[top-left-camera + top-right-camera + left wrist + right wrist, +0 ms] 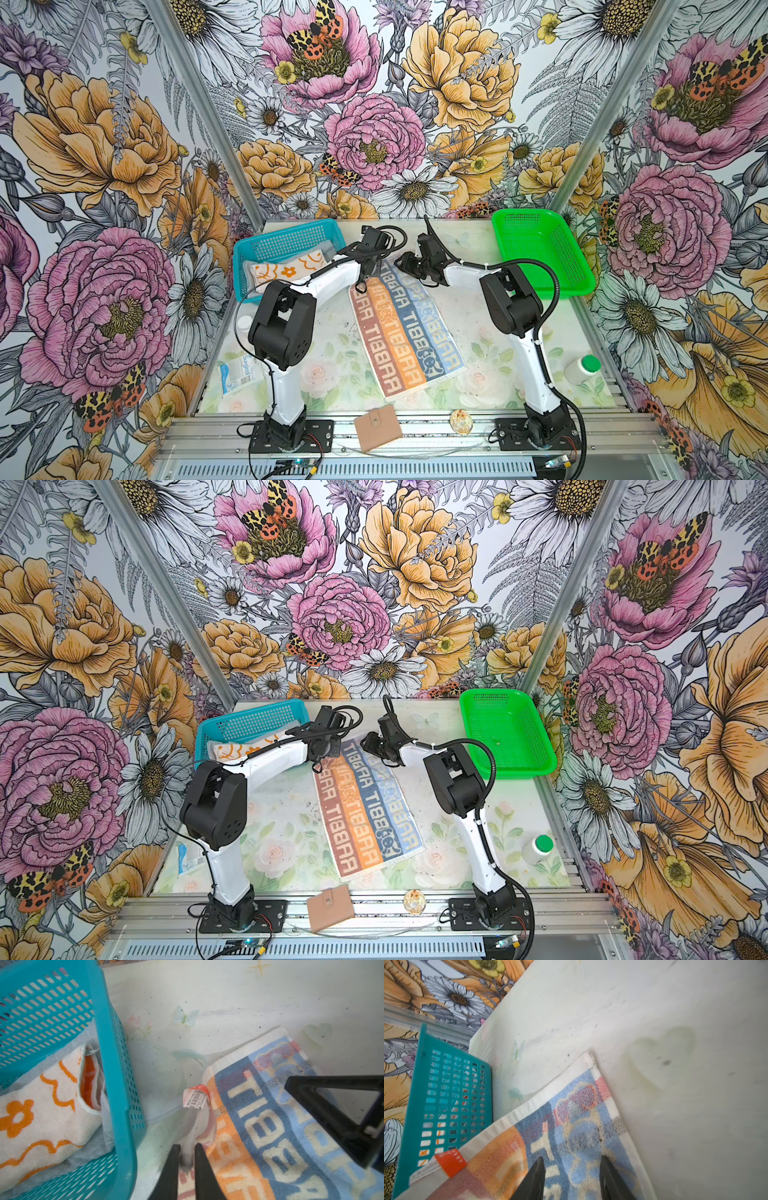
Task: Fold and stack the towels
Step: 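Grasp the towel's far corners with both grippers and straighten it flat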
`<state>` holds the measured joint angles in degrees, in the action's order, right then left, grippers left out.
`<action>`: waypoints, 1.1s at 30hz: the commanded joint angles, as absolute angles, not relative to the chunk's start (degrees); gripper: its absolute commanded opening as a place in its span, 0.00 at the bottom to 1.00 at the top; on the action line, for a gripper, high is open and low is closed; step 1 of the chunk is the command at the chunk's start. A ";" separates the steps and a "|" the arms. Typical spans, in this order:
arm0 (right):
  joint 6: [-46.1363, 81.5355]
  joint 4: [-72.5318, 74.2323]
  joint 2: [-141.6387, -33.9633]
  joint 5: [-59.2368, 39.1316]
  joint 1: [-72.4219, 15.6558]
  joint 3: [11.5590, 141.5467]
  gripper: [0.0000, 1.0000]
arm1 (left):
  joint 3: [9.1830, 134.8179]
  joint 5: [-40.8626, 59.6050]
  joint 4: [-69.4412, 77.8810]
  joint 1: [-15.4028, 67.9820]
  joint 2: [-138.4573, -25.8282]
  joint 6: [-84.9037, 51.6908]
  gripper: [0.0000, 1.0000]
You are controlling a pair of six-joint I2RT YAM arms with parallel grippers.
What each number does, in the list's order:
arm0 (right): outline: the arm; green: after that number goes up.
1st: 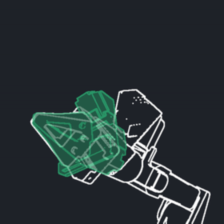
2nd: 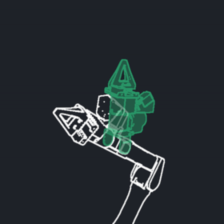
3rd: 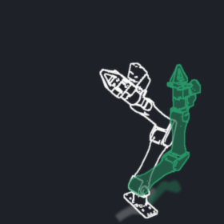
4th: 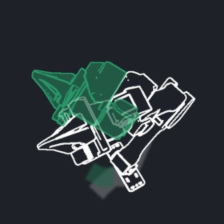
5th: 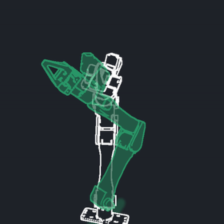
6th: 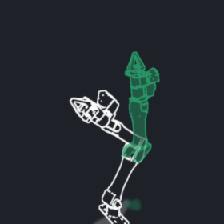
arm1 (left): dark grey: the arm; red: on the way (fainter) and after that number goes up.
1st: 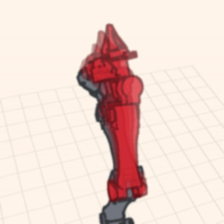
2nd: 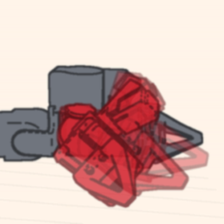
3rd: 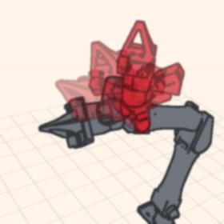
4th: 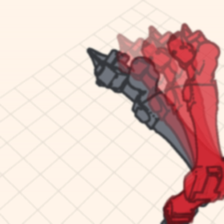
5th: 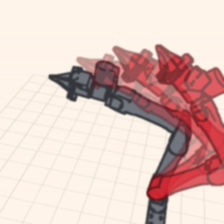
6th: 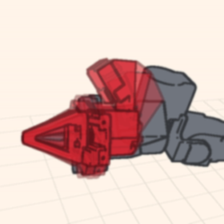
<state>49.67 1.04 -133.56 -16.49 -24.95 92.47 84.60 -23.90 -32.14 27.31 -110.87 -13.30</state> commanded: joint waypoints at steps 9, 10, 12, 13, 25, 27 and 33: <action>46.21 -8.91 -135.10 -10.19 -17.17 97.93 0.44 | 89.66 -17.95 -30.33 27.44 -110.54 -6.95 0.66; 45.34 -9.58 -135.20 -9.90 -16.68 98.93 0.44 | 88.76 -16.47 -30.40 27.91 -109.85 -6.75 0.66; 43.70 -10.06 -134.74 -9.06 -15.85 99.58 0.45 | 86.00 -13.11 -30.62 28.68 -107.62 -7.68 0.66; 42.35 -9.92 -133.83 -9.01 -15.66 99.58 0.46 | 84.04 -10.16 -31.16 29.13 -106.10 -8.87 0.65; 33.48 -9.26 -101.62 -11.10 -19.60 69.60 0.61 | 54.89 -4.67 -40.91 45.05 -83.19 -27.80 0.54; 34.91 -9.26 -94.49 -10.30 -20.85 59.49 0.60 | 51.89 -3.53 -42.26 48.33 -81.15 -31.03 0.52; 42.04 -8.35 -76.62 -9.75 -25.81 35.01 0.57 | 47.05 -4.60 -43.77 56.76 -78.16 -38.73 0.49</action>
